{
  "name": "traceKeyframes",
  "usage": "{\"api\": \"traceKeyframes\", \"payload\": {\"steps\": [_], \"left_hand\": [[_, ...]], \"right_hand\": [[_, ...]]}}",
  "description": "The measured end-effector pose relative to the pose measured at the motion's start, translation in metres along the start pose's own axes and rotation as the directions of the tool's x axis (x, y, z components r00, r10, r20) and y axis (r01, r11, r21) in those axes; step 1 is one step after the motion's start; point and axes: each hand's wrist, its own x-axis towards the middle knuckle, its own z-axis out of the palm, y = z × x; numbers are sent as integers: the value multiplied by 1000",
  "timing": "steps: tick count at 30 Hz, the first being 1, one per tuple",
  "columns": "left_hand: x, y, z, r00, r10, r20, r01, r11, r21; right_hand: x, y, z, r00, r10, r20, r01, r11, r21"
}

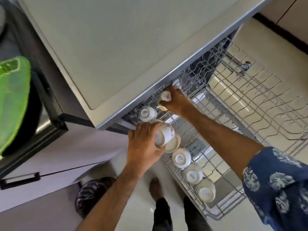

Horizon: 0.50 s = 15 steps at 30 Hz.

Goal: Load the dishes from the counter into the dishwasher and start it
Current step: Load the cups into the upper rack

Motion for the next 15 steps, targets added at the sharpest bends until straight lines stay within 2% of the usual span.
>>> {"api": "traceKeyframes", "payload": {"steps": [5, 8, 12, 15], "left_hand": [[2, -3, 7, 1000, -5, -9, 6, 999, 31], [4, -5, 8, 1000, -16, 3, 15, 999, 34], [7, -7, 9, 1000, -20, 8, 20, 1000, 2], [9, -9, 9, 1000, -30, 6, 30, 1000, -5]], "right_hand": [[18, 1, 14, 999, 17, 43, -6, 972, -234], [20, 0, 20, 999, 11, 49, 2, 967, -256], [25, -4, 25, 997, -60, 48, 74, 927, -367], [27, -6, 26, 995, -95, 11, 92, 929, -358]]}}
